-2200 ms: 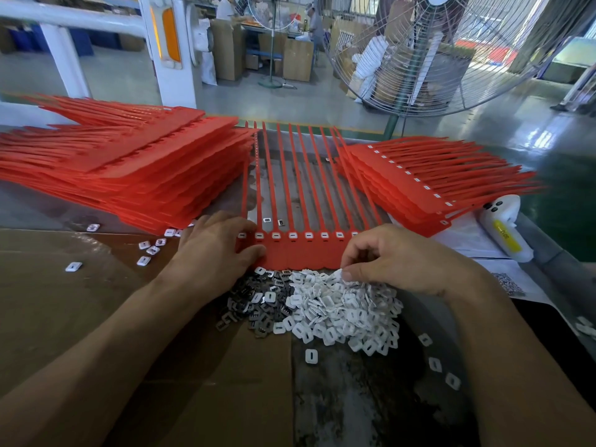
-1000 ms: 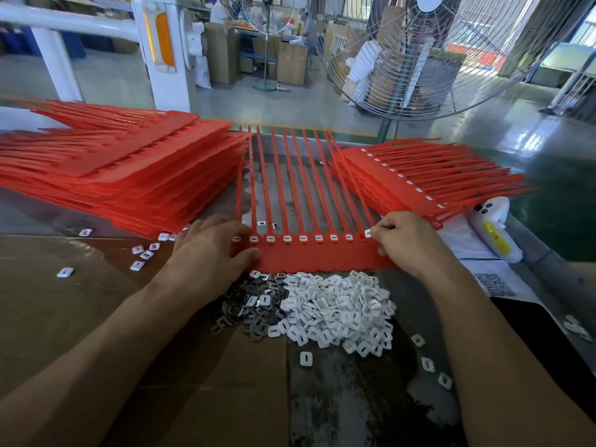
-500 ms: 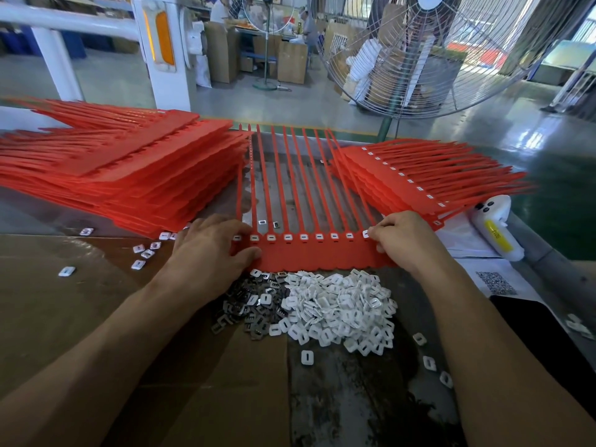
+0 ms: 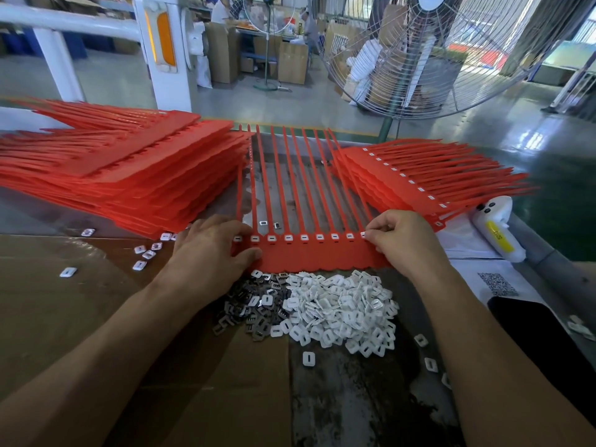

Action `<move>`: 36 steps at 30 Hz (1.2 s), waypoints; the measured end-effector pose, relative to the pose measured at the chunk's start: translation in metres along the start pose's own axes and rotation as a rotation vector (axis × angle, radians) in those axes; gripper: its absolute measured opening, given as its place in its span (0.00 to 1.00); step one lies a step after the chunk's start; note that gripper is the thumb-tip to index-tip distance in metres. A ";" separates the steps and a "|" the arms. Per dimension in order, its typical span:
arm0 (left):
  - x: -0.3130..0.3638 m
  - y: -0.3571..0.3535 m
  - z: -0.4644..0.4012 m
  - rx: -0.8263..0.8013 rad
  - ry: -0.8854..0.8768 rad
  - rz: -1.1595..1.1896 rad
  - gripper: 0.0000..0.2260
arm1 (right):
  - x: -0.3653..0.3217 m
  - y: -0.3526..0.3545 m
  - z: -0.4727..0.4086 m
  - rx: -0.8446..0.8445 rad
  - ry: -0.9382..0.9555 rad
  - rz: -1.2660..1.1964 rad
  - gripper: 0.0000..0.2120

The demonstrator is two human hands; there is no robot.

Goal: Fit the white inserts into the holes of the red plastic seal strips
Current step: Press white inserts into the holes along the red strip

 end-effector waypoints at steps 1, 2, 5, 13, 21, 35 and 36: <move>0.000 0.000 0.000 0.000 0.001 -0.002 0.21 | -0.001 0.001 0.002 -0.001 0.019 0.003 0.06; 0.000 0.000 0.000 -0.001 0.004 -0.003 0.21 | -0.003 0.002 0.004 -0.006 0.034 0.010 0.07; -0.002 0.000 0.000 -0.005 0.010 -0.001 0.21 | -0.012 0.003 0.010 -0.053 0.092 0.132 0.10; -0.002 0.001 0.000 0.000 0.013 0.000 0.21 | -0.036 -0.007 0.018 -0.127 0.182 0.584 0.12; 0.000 0.003 0.002 -0.010 0.023 0.005 0.21 | -0.005 0.003 0.013 -0.068 0.056 0.044 0.14; 0.000 0.004 0.003 -0.009 0.038 0.017 0.21 | -0.017 -0.003 0.016 -0.130 0.025 0.121 0.13; 0.000 0.005 0.004 -0.010 0.038 0.020 0.21 | -0.017 -0.003 0.017 -0.136 0.035 0.132 0.13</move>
Point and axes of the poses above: each hand's wrist, its own z-axis away from the middle knuckle, its own y-axis out of the back of the hand, x = y × z, the point moved 9 cm from there along -z, towards the middle knuckle, and after that the axes turned 4 degrees about z, right-handed, at the moved point
